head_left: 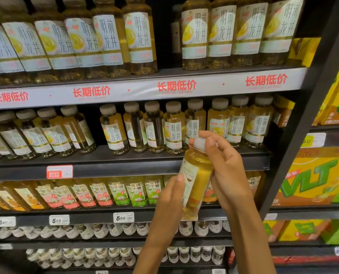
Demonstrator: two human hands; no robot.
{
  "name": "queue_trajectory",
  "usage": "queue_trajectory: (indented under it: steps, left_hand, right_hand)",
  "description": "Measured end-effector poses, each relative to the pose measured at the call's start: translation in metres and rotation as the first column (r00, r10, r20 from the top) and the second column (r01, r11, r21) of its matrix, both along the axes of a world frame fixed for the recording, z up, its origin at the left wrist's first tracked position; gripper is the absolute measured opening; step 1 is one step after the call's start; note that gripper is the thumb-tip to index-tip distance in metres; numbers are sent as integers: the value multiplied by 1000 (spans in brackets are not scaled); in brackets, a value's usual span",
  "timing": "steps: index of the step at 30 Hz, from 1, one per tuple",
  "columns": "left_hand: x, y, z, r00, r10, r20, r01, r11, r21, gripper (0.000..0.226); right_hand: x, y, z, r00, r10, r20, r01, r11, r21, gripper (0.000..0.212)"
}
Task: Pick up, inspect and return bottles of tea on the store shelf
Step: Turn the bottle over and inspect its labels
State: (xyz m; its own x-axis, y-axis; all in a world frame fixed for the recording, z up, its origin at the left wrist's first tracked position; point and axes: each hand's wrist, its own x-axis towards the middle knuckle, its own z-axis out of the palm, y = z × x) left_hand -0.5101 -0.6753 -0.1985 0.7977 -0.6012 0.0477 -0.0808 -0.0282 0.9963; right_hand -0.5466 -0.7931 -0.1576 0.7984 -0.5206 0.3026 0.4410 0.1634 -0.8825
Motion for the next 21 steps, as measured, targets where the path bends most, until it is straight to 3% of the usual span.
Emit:
queue_trajectory:
  steps: [3, 8, 13, 15, 17, 21]
  left_hand:
    - [6, 4, -7, 989, -14, -148, 1, 996, -92, 70]
    - [7, 13, -15, 900, -231, -369, 226, 973, -57, 75]
    - [11, 11, -9, 953, -74, -294, 90, 995, 41, 81]
    - [10, 10, -6, 967, -80, -242, 92, 995, 42, 82]
    - [6, 8, -5, 976, -70, -208, 82, 995, 49, 70]
    - [6, 5, -10, 919, -160, -361, 124, 985, -120, 64]
  right_hand:
    - [-1, -1, 3, 996, 91, 20, -92, 995, 37, 35]
    - [-2, -4, 2, 956, 276, 104, -284, 956, 70, 43]
    - [-4, -6, 3, 990, 130, 56, -132, 991, 33, 26]
    - [-4, -5, 4, 999, 45, 15, -46, 999, 16, 30]
    - [-3, -5, 3, 1000, 22, -12, -22, 1000, 19, 40]
    - [-2, -8, 4, 992, 120, -40, -119, 993, 23, 44]
